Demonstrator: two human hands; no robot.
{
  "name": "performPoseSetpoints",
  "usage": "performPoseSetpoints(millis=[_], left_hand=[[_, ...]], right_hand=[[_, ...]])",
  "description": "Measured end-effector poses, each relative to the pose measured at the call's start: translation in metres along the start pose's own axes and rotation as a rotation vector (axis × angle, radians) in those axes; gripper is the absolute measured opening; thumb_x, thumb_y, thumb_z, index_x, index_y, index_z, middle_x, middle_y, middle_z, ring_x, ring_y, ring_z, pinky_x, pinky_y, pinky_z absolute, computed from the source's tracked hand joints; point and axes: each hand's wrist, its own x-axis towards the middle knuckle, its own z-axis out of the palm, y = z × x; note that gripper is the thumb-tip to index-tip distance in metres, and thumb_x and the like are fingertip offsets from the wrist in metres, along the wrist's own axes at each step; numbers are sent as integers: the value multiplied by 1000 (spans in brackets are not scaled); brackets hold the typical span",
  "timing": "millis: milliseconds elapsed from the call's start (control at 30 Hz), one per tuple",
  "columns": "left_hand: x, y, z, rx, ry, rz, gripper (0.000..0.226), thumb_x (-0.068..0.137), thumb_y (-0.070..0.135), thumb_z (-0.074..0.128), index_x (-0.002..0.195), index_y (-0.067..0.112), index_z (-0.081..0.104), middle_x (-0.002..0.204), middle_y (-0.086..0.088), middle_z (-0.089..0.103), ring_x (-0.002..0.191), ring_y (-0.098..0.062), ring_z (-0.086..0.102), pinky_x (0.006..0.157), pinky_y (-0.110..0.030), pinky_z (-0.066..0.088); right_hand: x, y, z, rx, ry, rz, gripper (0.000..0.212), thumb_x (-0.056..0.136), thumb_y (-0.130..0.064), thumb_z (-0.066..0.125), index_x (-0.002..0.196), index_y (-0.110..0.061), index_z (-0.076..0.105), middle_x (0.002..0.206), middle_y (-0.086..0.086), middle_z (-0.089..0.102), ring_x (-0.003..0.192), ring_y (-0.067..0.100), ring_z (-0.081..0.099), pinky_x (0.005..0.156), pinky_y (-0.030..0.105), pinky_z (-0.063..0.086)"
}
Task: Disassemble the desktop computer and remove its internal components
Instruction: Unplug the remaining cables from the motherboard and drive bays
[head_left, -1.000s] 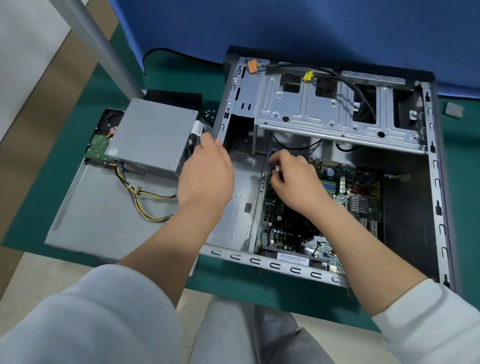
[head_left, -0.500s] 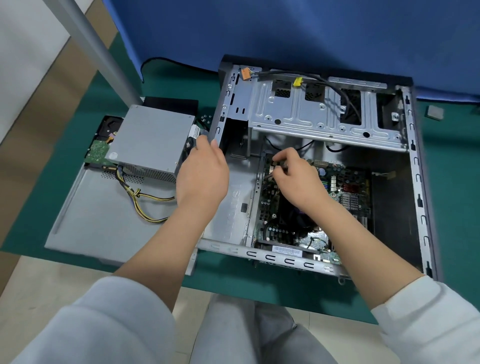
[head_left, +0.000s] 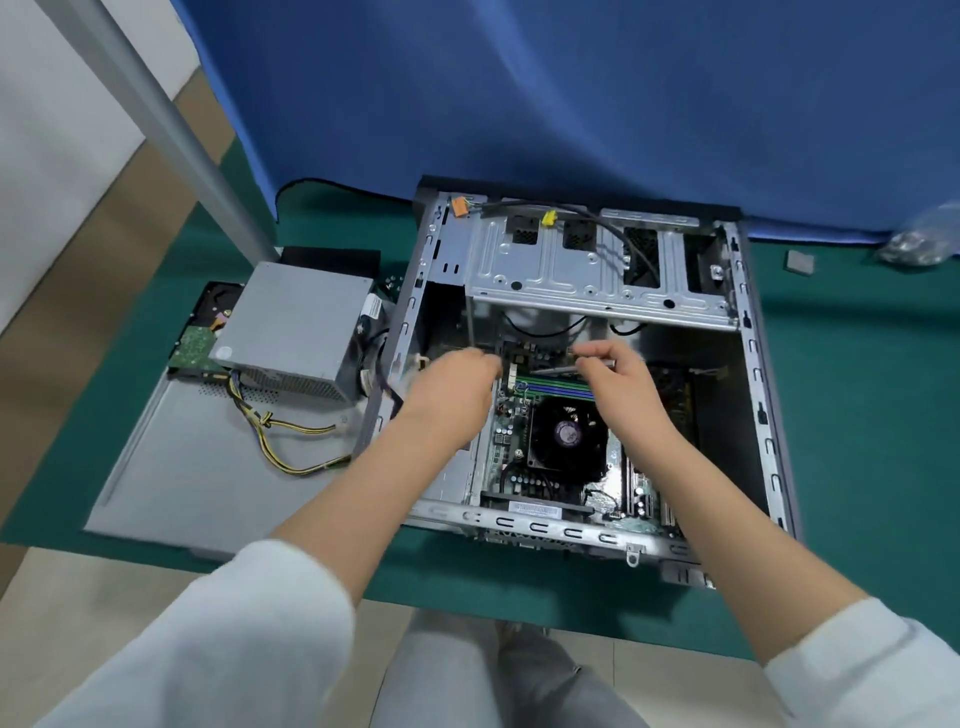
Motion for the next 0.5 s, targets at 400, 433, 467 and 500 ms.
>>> performPoseSetpoints(millis=[400,433,467,500], left_hand=[[52,-13,47,-356,-171,-296,18,84,1,61,83,19,62,99,-6,70,93,-18,63,76,-23,45],[52,-12,47,-354,-175,-278,21,85,-1,58,83,19,63,99,-5,70,93,-18,63,75,-22,45],[52,-12,48,-346,-178,-264,24,85,-2,55,83,20,63,100,-4,69,93,-18,63,74,-21,44],[51,-11,49,-340,-183,-257,25,86,-2,52,83,21,63,101,-2,68,93,-18,62,73,-20,42]], right_hand=[[15,16,7,53,63,-30,10,94,-17,49,96,-22,57,72,-5,49,36,-2,36,39,12,31],[17,16,7,65,69,-24,10,94,-17,49,96,-21,57,70,-5,48,36,-2,36,39,12,31],[18,16,7,76,72,-14,10,94,-17,49,97,-21,57,69,-5,47,36,-2,35,40,13,32],[19,17,6,83,73,-1,10,94,-18,49,97,-22,58,68,-5,47,36,-1,35,41,15,32]])
